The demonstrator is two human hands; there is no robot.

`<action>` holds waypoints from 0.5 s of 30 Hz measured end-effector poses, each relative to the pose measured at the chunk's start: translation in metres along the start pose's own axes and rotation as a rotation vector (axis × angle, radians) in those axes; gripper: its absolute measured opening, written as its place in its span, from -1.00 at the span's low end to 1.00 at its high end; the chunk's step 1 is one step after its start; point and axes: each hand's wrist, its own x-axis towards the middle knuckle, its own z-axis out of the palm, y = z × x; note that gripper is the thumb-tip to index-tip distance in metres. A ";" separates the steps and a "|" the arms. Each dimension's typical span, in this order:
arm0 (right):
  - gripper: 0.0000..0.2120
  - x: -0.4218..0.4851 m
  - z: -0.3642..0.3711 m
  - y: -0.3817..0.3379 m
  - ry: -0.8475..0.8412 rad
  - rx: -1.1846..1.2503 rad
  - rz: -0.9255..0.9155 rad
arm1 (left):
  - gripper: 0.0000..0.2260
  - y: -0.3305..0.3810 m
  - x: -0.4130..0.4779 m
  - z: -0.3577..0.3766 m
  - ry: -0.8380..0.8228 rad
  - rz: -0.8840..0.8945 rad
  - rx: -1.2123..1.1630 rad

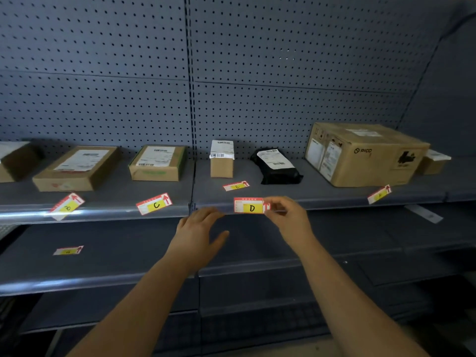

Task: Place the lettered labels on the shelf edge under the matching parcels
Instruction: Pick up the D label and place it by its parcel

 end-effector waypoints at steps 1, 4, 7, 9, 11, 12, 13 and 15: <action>-0.74 0.008 0.000 0.005 -0.011 0.001 0.000 | -0.60 -0.002 0.005 0.007 0.003 -0.012 -0.001; -0.76 0.033 0.000 0.017 -0.047 0.014 -0.003 | -0.59 -0.005 0.021 0.023 0.015 -0.053 0.002; -0.73 0.053 0.001 0.027 -0.082 -0.003 -0.012 | -0.58 -0.006 0.035 0.031 0.015 -0.083 0.011; -0.74 0.066 -0.001 0.030 -0.108 -0.019 -0.031 | -0.58 -0.006 0.045 0.036 0.018 -0.096 0.018; -0.73 0.078 -0.004 0.033 -0.121 -0.018 -0.076 | -0.58 -0.007 0.055 0.041 0.019 -0.099 0.034; -0.71 0.083 -0.005 0.035 -0.126 -0.019 -0.095 | -0.59 -0.006 0.058 0.044 0.021 -0.102 0.044; -0.69 0.086 -0.006 0.037 -0.129 -0.020 -0.105 | -0.59 -0.006 0.061 0.047 0.022 -0.108 0.056; -0.69 0.091 -0.009 0.041 -0.136 -0.019 -0.108 | -0.59 -0.004 0.066 0.052 0.027 -0.131 0.074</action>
